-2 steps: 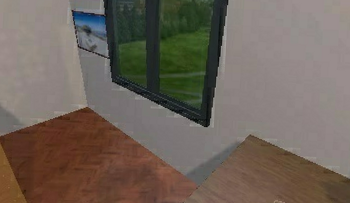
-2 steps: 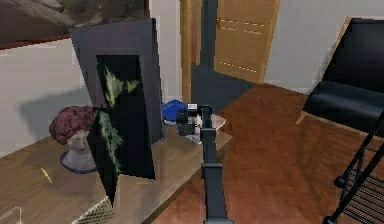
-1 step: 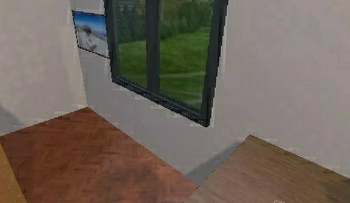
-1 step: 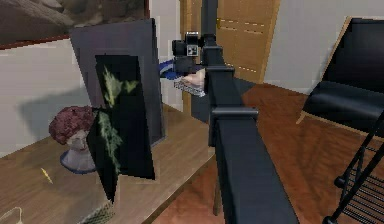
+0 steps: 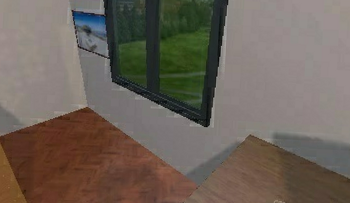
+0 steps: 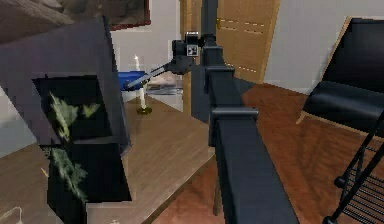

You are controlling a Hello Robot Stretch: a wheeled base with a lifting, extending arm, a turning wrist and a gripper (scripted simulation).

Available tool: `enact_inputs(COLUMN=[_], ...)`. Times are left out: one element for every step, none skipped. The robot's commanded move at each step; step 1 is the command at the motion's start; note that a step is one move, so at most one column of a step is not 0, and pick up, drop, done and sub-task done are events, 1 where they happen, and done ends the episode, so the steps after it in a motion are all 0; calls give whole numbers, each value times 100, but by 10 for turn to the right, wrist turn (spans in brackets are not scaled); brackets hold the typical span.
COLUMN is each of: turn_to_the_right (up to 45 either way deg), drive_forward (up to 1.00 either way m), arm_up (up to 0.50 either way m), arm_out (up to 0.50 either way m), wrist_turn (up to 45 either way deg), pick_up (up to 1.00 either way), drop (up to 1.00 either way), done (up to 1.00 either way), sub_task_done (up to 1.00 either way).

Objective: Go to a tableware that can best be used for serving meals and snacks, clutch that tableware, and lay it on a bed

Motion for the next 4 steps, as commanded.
enact_inputs(turn_to_the_right=[0,0,0,450], drive_forward=[0,0,0,0], arm_up=[0,0,0,0], arm_out=[0,0,-48,0], wrist_turn=[-450,-270,0,0], pick_up=[0,0,0,0], drop=[0,0,0,0], done=[0,0,0,0], sub_task_done=[0,0,0,0])
